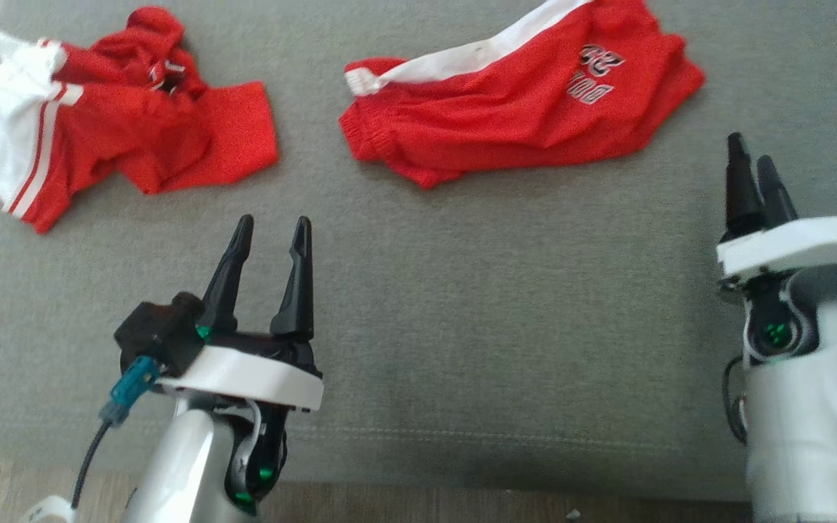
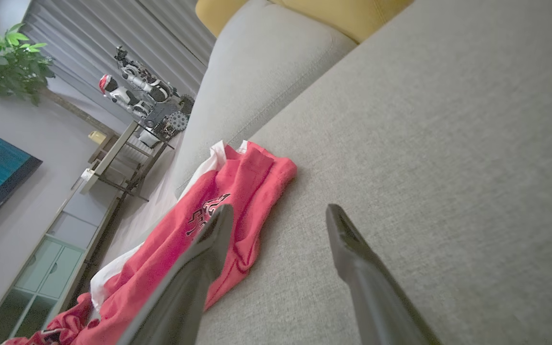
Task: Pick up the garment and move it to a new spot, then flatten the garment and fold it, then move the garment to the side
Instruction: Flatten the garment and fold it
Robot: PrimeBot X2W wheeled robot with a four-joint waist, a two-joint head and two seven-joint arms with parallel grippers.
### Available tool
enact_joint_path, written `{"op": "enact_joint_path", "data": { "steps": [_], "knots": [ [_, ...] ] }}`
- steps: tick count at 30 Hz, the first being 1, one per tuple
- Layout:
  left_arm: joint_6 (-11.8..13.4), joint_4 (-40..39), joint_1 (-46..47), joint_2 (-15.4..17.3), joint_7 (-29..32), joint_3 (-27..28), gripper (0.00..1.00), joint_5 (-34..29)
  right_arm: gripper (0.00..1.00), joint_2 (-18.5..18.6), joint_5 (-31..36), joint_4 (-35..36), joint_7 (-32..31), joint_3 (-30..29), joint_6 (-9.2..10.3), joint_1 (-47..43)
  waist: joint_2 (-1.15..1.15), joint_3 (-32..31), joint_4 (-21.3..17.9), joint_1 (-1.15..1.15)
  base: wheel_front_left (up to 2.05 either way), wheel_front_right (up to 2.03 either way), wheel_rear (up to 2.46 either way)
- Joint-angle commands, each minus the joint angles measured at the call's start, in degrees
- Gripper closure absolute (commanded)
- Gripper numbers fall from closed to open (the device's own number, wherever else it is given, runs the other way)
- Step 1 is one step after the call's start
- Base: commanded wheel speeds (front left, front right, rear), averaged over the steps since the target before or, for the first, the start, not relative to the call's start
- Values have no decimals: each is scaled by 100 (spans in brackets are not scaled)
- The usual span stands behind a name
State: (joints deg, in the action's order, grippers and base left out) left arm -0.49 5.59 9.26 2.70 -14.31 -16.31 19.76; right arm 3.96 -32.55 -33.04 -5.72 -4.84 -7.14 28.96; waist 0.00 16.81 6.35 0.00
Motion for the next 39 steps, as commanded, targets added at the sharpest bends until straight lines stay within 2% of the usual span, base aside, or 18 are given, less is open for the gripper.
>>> {"op": "enact_joint_path", "data": {
  "steps": [1, 10, 19, 38, 39],
  "knots": [
    [1, -194, 201, 18, -69, 145, 0, 24, 0, -99, -88, 110, -55, 70, -35, 234, 0, 171, 171, 0, 0, 0, 0],
    [44, -144, 413, 18, -69, -31, 0, 103, 0, -105, -484, -753, -890, -448, -35, 1197, 0, 532, 570, 0, 0, 0, 0],
    [56, -146, 506, 18, -69, -175, 0, 117, 0, -79, -555, -1313, -1366, -732, -35, 1728, 0, 724, 722, 0, 0, 0, 0],
    [105, -241, 626, 18, -69, -303, 0, 266, 0, -5, 269, -2251, -1549, -708, -35, 2557, 0, 802, 911, 0, 0, 0, 0],
    [110, -244, 627, 18, -69, -303, 0, 278, 26, 5, 316, -2292, -1535, -695, -35, 2576, 0, 795, 918, 0, 0, 0, 0]
  ]
}}
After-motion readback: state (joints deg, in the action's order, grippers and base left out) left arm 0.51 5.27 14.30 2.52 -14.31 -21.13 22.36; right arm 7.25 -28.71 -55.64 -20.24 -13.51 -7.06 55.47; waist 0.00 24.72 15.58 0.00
